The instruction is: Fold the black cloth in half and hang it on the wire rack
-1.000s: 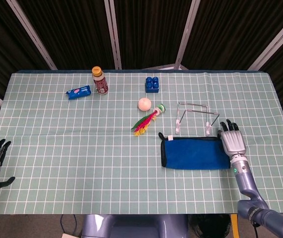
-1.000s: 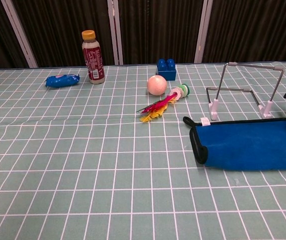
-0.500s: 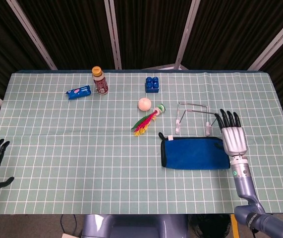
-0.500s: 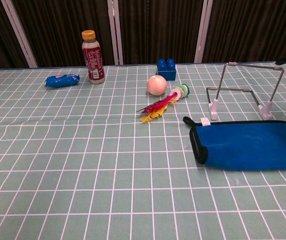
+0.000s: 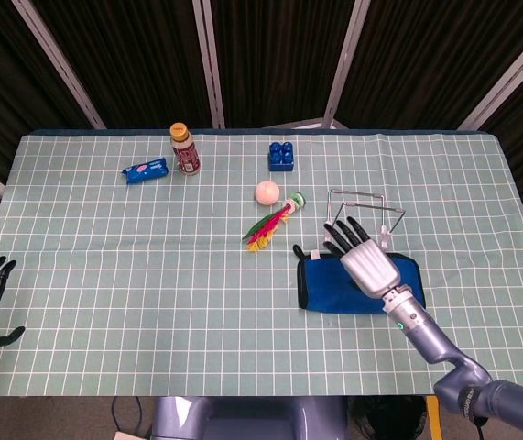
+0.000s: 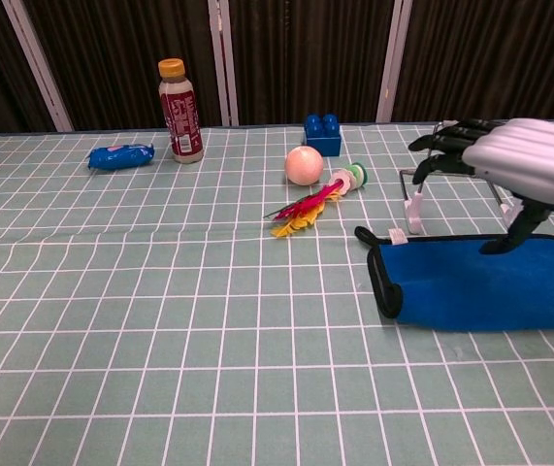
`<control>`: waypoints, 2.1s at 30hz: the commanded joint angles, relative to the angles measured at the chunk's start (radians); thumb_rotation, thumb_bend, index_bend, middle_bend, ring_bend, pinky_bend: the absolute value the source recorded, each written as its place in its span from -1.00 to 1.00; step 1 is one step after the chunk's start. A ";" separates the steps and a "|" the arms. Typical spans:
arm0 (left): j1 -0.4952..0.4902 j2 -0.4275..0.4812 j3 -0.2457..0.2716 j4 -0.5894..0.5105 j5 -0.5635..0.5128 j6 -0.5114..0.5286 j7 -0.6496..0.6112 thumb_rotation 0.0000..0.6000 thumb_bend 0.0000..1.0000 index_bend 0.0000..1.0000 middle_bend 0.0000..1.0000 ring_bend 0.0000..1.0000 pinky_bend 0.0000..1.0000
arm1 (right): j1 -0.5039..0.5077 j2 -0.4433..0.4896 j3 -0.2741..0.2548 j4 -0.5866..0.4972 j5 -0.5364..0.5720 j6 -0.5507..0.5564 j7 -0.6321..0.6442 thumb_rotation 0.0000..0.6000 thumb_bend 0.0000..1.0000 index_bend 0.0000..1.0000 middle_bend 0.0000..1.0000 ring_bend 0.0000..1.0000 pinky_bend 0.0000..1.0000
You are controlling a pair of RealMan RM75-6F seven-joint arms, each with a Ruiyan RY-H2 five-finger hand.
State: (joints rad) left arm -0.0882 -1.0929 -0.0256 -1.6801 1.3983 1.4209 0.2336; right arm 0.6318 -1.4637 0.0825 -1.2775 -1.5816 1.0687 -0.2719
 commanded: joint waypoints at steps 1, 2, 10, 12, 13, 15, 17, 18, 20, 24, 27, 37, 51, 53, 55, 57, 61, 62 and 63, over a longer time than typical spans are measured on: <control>-0.003 -0.003 -0.003 0.004 -0.008 -0.007 0.003 1.00 -1.00 -1.00 -1.00 -1.00 -1.00 | 0.039 -0.020 -0.003 0.019 -0.023 -0.032 -0.012 1.00 -1.00 -0.52 -0.91 -1.00 -1.00; -0.005 -0.004 -0.003 0.006 -0.011 -0.010 0.004 1.00 -1.00 -1.00 -1.00 -1.00 -1.00 | 0.047 -0.025 -0.002 0.023 -0.025 -0.040 -0.014 1.00 -1.00 -0.51 -0.90 -1.00 -1.00; -0.013 -0.013 -0.009 0.016 -0.033 -0.026 0.017 1.00 -1.00 -1.00 -1.00 -1.00 -1.00 | 0.107 -0.069 -0.025 0.063 -0.038 -0.126 -0.063 1.00 -1.00 -0.47 -0.89 -1.00 -1.00; -0.014 -0.015 -0.010 0.018 -0.036 -0.029 0.020 1.00 -1.00 -1.00 -1.00 -1.00 -1.00 | 0.116 -0.071 -0.035 0.070 -0.049 -0.135 -0.067 1.00 -1.00 -0.46 -0.88 -1.00 -1.00; -0.015 -0.016 -0.010 0.019 -0.038 -0.031 0.021 1.00 -1.00 -1.00 -1.00 -1.00 -1.00 | 0.121 -0.072 -0.041 0.075 -0.057 -0.138 -0.068 1.00 -1.00 -0.46 -0.88 -1.00 -1.00; -0.017 -0.018 -0.011 0.021 -0.043 -0.035 0.024 1.00 -1.00 -1.00 -1.00 -1.00 -1.00 | 0.133 -0.076 -0.055 0.090 -0.080 -0.140 -0.073 1.00 -1.00 -0.44 -0.87 -1.00 -1.00; -0.019 -0.021 -0.012 0.023 -0.048 -0.039 0.028 1.00 -1.00 -1.00 -1.00 -1.00 -1.00 | 0.142 -0.081 -0.066 0.108 -0.097 -0.140 -0.065 1.00 -1.00 -0.42 -0.86 -1.00 -1.00; -0.020 -0.022 -0.012 0.023 -0.049 -0.040 0.030 1.00 -1.00 -1.00 -1.00 -1.00 -1.00 | 0.145 -0.084 -0.070 0.114 -0.101 -0.141 -0.061 1.00 -1.00 -0.42 -0.85 -1.00 -1.00; -0.021 -0.023 -0.013 0.023 -0.051 -0.041 0.033 1.00 -1.00 -1.00 -1.00 -1.00 -1.00 | 0.152 -0.088 -0.076 0.124 -0.110 -0.142 -0.053 1.00 -1.00 -0.41 -0.85 -1.00 -1.00; -0.023 -0.027 -0.012 0.025 -0.053 -0.043 0.038 1.00 -1.00 -1.00 -1.00 -1.00 -1.00 | 0.166 -0.097 -0.090 0.144 -0.126 -0.147 -0.046 1.00 -1.00 -0.40 -0.84 -1.00 -1.00; -0.024 -0.028 -0.011 0.025 -0.053 -0.044 0.040 1.00 -1.00 -1.00 -1.00 -1.00 -1.00 | 0.174 -0.101 -0.097 0.153 -0.132 -0.154 -0.048 1.00 -1.00 -0.39 -0.84 -1.00 -1.00; -0.025 -0.027 -0.010 0.027 -0.053 -0.044 0.035 1.00 -1.00 -1.00 -1.00 -1.00 -1.00 | 0.189 -0.113 -0.115 0.168 -0.144 -0.162 -0.069 1.00 -1.00 -0.38 -0.83 -1.00 -1.00; -0.028 -0.029 -0.009 0.029 -0.056 -0.048 0.037 1.00 -1.00 -1.00 -1.00 -1.00 -1.00 | 0.205 -0.135 -0.122 0.169 -0.136 -0.178 -0.089 1.00 -1.00 -0.37 -0.84 -1.00 -1.00; -0.029 -0.029 -0.009 0.029 -0.057 -0.048 0.037 1.00 -1.00 -1.00 -1.00 -1.00 -1.00 | 0.203 -0.138 -0.125 0.174 -0.134 -0.177 -0.090 1.00 -1.00 -0.37 -0.84 -1.00 -1.00; -0.029 -0.029 -0.009 0.030 -0.058 -0.050 0.037 1.00 -1.00 -1.00 -1.00 -1.00 -1.00 | 0.202 -0.141 -0.128 0.179 -0.134 -0.175 -0.086 1.00 -1.00 -0.37 -0.83 -1.00 -1.00; -0.030 -0.029 -0.009 0.030 -0.059 -0.051 0.037 1.00 -1.00 -1.00 -1.00 -1.00 -1.00 | 0.199 -0.144 -0.131 0.186 -0.131 -0.170 -0.071 1.00 -1.00 -0.37 -0.83 -1.00 -1.00; -0.031 -0.031 -0.008 0.032 -0.060 -0.053 0.039 1.00 -1.00 -1.00 -1.00 -1.00 -1.00 | 0.194 -0.149 -0.140 0.207 -0.137 -0.159 -0.060 1.00 -1.00 -0.34 -0.83 -1.00 -1.00; -0.031 -0.031 -0.008 0.032 -0.060 -0.053 0.040 1.00 -1.00 -1.00 -1.00 -1.00 -1.00 | 0.193 -0.150 -0.142 0.211 -0.138 -0.158 -0.057 1.00 -1.00 -0.33 -0.83 -1.00 -1.00; -0.031 -0.031 -0.008 0.031 -0.060 -0.053 0.040 1.00 -1.00 -1.00 -1.00 -1.00 -1.00 | 0.193 -0.150 -0.144 0.215 -0.139 -0.156 -0.055 1.00 -1.00 -0.33 -0.83 -1.00 -1.00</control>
State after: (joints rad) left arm -0.1196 -1.1241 -0.0336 -1.6489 1.3379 1.3676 0.2738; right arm 0.8251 -1.6132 -0.0603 -1.0636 -1.7197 0.9119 -0.3276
